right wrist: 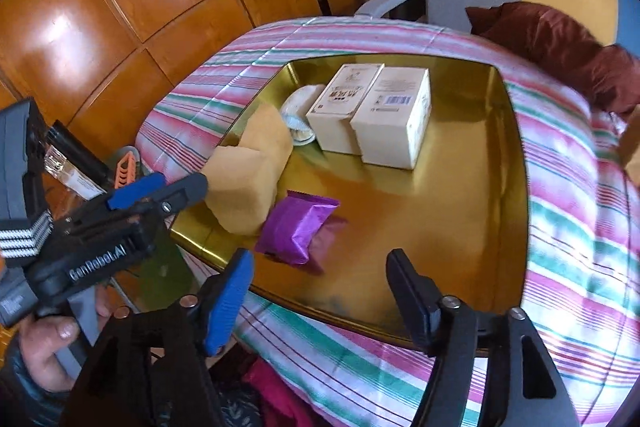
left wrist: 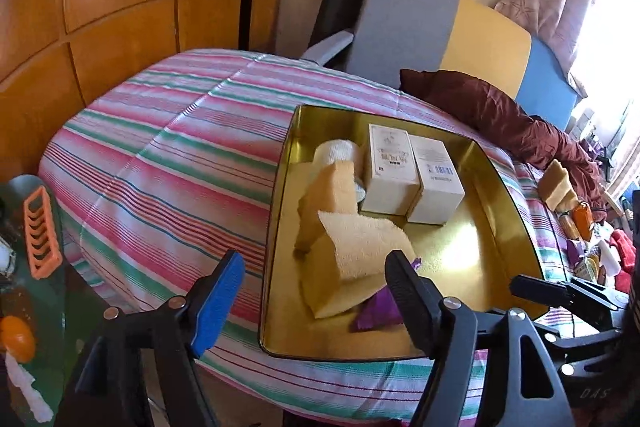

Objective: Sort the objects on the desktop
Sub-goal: 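Release the sponge and the purple packet into the tray with both tools, then move both tools back to the pile of items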

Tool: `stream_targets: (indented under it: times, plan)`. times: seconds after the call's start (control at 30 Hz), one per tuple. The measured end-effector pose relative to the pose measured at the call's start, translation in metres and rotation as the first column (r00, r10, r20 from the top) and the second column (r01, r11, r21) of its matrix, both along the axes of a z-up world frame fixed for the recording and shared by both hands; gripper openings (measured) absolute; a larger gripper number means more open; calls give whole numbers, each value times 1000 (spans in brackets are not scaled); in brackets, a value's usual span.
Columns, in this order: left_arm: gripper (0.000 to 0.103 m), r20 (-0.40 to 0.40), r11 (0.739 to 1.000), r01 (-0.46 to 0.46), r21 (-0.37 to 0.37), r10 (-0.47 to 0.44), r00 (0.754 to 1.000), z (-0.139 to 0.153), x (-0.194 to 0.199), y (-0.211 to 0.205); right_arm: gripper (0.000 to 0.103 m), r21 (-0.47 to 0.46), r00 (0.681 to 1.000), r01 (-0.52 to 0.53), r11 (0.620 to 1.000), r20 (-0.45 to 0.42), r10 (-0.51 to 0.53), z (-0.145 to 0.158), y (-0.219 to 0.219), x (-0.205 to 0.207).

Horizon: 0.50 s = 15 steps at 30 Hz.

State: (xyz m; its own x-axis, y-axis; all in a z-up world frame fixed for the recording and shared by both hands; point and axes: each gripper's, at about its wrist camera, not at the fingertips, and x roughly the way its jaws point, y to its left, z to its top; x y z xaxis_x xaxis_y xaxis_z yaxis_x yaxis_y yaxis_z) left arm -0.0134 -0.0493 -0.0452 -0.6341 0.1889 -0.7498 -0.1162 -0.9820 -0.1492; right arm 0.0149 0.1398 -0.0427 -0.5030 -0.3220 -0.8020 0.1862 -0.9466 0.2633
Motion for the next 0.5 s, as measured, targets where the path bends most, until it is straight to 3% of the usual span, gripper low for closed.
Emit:
stream_targets:
  times: [0.5]
  plan:
    - [75, -55, 997, 61, -44, -64, 996, 26, 12, 19, 80, 29, 993, 108, 994, -44, -107, 14, 51, 18]
